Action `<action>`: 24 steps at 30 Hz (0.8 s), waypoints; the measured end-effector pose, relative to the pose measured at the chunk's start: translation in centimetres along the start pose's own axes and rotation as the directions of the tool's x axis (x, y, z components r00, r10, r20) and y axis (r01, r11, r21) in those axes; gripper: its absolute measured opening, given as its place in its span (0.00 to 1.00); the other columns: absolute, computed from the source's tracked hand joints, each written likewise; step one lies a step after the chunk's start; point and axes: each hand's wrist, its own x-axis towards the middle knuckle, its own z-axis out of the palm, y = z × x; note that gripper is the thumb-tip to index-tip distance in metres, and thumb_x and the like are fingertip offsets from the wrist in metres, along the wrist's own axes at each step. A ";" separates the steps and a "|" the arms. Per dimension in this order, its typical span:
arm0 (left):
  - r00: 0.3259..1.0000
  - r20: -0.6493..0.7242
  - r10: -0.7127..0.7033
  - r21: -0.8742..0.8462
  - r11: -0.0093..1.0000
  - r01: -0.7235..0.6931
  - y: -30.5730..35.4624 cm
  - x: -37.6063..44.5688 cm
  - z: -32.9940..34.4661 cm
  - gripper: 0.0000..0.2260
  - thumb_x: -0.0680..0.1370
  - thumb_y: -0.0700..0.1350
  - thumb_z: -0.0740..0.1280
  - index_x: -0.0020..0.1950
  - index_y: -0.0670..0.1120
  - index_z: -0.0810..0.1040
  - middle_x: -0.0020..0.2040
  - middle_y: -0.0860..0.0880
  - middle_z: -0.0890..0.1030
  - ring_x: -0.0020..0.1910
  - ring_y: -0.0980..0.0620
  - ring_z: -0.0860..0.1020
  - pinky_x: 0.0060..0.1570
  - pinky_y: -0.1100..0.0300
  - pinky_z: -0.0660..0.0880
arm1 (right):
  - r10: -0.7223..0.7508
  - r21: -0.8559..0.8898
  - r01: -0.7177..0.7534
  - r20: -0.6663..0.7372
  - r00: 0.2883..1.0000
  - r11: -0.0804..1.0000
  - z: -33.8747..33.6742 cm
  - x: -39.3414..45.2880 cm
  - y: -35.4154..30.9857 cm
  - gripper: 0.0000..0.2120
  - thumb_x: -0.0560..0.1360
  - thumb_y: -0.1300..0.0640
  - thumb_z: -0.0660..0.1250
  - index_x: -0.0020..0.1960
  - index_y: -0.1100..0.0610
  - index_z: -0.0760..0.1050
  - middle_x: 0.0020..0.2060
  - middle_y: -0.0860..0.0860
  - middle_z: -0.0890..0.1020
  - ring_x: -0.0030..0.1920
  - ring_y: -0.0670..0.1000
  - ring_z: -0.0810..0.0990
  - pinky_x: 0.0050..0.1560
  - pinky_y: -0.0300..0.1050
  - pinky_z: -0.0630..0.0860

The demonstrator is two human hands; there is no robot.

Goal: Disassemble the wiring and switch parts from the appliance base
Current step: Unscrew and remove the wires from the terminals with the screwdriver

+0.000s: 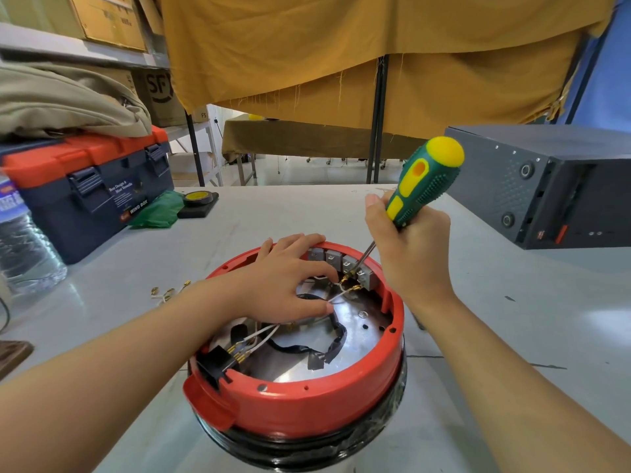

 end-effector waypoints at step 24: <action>0.998 -0.055 -0.005 -0.027 1.000 0.004 -0.2 -0.1 0.6 0.17 0.75 0.63 0.61 0.63 0.66 0.68 0.76 0.57 0.50 0.74 0.53 0.47 0.73 0.41 0.45 | 0.335 0.176 -0.340 0.059 0.941 0.924 0.0 0.8 1.1 0.15 0.70 0.51 0.60 0.28 0.56 0.66 0.21 0.45 0.67 0.25 0.45 0.66 0.30 0.43 0.66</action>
